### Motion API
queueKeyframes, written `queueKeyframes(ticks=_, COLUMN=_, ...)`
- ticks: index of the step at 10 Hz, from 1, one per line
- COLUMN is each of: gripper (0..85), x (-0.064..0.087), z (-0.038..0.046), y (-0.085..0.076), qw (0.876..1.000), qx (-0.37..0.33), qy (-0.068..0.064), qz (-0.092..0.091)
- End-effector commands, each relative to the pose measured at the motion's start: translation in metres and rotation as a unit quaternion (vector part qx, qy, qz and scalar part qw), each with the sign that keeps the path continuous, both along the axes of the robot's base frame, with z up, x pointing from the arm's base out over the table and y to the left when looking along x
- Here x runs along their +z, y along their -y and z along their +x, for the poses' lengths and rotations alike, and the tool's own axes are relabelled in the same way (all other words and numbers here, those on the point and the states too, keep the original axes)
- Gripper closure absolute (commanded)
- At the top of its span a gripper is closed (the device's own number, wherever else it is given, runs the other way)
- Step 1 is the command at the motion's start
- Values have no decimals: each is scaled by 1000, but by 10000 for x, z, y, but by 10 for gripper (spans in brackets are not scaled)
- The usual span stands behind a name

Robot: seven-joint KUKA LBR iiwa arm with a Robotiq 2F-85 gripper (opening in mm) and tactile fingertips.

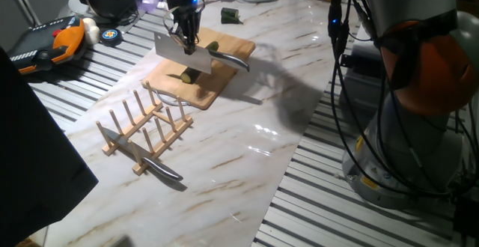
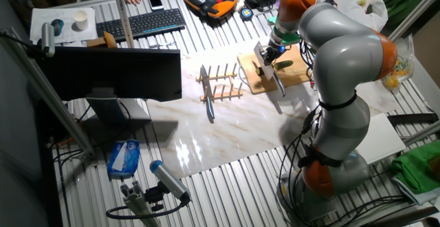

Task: Cut the cucumber into segments

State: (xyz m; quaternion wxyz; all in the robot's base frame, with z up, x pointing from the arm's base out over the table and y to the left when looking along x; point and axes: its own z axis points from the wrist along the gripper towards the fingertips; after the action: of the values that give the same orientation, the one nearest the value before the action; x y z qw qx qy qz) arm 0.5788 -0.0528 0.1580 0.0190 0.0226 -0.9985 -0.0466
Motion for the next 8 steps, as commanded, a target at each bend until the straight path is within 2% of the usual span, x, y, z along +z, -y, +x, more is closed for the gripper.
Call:
queueKeyframes(ticks=1, gripper=843, x=1, z=0, y=0, qw=1000, qx=-2, qy=-1, qz=1)
queueKeyframes(ticks=3, gripper=843, x=-22, z=12, y=27, qw=1000, qx=-2, qy=-6, qz=6)
queueKeyframes(ticks=8, gripper=843, x=-133, z=122, y=109, qw=999, qx=1, qy=-33, qz=-5)
